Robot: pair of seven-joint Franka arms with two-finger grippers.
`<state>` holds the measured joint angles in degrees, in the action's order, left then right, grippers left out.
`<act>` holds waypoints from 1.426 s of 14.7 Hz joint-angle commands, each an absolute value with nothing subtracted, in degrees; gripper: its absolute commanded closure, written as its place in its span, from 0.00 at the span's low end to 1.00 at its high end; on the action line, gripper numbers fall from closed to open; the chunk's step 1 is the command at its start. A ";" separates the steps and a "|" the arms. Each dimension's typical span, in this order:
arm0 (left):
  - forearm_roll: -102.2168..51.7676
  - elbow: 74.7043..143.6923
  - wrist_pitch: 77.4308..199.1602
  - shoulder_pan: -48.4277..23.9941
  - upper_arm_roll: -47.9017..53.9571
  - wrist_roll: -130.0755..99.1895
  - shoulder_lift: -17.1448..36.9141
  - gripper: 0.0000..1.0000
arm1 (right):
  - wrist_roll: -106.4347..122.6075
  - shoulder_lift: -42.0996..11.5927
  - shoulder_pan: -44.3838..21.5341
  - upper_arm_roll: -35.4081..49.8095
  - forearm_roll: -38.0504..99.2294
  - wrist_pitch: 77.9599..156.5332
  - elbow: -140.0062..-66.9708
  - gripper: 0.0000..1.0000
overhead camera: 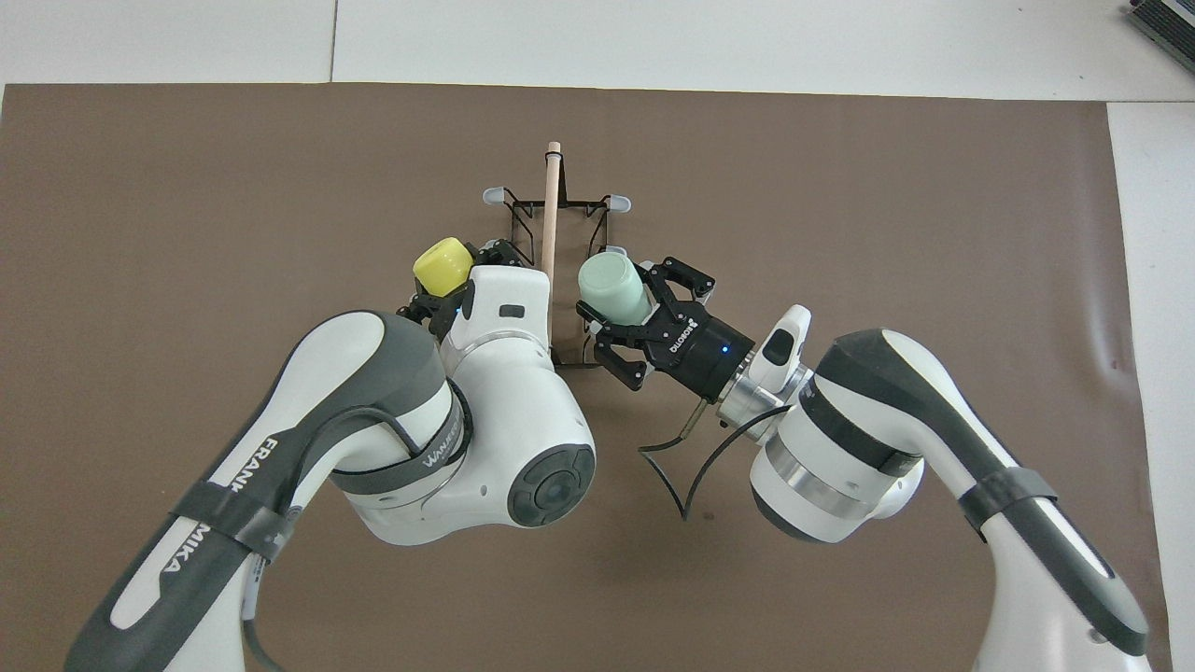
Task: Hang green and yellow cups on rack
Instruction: 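Hang the green cup and yellow cup on the rack pegs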
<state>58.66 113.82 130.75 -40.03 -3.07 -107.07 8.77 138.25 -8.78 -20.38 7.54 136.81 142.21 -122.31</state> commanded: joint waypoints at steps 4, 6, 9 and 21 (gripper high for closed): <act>60.91 113.73 125.69 -45.17 -4.04 -109.95 8.88 1.00 | 143.43 -12.39 -20.92 7.65 139.66 142.73 -120.59 1.00; 61.00 114.60 123.84 -45.88 -4.04 -111.35 8.44 1.00 | 143.44 -12.57 -20.74 7.65 139.66 142.82 -120.59 1.00; 62.05 115.57 122.17 -47.11 -4.04 -112.58 7.82 1.00 | 143.35 -12.39 -20.74 7.65 139.75 143.52 -120.67 0.01; 62.05 115.14 120.85 -48.51 -3.43 -113.38 7.21 0.00 | 143.18 -7.22 -15.93 7.47 130.38 146.77 -122.96 0.00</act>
